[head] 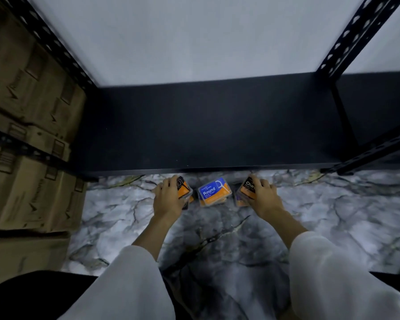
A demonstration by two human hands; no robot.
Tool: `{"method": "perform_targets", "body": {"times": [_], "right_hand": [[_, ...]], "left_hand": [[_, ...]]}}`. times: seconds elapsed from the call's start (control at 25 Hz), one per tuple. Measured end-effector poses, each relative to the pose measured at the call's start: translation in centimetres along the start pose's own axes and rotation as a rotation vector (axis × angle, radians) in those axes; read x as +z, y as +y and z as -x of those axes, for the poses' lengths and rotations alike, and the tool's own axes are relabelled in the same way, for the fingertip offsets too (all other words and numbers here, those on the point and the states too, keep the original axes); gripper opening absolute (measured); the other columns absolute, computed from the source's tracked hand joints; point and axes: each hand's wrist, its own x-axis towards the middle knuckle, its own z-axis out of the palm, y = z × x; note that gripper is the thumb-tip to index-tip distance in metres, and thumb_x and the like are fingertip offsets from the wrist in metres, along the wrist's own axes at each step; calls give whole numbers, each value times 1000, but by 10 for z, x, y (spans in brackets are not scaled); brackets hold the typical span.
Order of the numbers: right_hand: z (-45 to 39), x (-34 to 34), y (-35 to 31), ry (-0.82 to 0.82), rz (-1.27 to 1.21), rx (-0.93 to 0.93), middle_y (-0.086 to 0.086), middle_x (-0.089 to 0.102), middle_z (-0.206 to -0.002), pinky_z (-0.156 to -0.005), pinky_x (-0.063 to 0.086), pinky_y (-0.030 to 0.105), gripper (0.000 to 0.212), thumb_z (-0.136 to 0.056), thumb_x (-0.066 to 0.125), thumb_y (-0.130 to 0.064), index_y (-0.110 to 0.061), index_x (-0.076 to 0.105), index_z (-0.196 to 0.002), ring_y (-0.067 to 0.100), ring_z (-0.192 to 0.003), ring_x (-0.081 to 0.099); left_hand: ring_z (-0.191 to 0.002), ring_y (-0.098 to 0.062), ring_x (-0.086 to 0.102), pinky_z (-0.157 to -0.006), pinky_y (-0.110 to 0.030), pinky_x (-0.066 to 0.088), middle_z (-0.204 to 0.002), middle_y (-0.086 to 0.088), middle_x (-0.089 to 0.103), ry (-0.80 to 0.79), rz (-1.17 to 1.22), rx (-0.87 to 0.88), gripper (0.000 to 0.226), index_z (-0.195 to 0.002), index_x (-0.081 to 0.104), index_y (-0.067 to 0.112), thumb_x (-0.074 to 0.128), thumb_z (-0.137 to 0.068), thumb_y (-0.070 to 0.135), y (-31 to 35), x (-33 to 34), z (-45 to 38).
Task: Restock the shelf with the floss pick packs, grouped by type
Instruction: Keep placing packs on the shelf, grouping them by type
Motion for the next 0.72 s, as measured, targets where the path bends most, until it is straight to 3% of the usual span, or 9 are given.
{"method": "perform_targets", "body": {"times": [0.08,0.16,0.32,0.52,0.72], "right_hand": [[-3,-1,5,9,-12,-79,13,33,-146,-103,38,47,74,-84,70,-27,-23,29,-145,35,-132,28],[-3,-4,5,-10,-1,-120,13,25,-152,-110,30,49,76,-80,74,-28,-27,34,-144,34,-141,17],[0,-2,-4,65,-92,27,13,11,-156,-112,19,52,76,-78,72,-45,-32,33,-143,36,-144,6],[0,13,-18,144,-173,177,21,12,-152,-107,32,49,77,-76,70,-53,-32,34,-141,41,-134,24],[3,11,-15,153,-220,221,22,34,-134,-102,38,43,72,-76,70,-49,-28,38,-138,38,-119,39]], "left_hand": [[-141,-32,21,-115,-41,25,-151,-7,33,-11,-57,82,74,-146,31,19,71,-84,22,-3,-2,-4],[-146,-35,5,-119,-45,13,-159,-6,18,-82,-72,52,81,-148,28,26,74,-82,25,-2,-7,-6],[-147,-35,-8,-117,-53,5,-162,-5,-4,-86,59,-59,87,-150,23,35,69,-78,55,12,-6,-2],[-142,-38,14,-111,-48,30,-159,-13,3,43,179,-170,75,-145,34,30,68,-81,51,17,1,0],[-130,-34,29,-94,-41,41,-142,-16,26,65,260,-256,66,-136,43,26,73,-79,42,18,-3,4]]}}
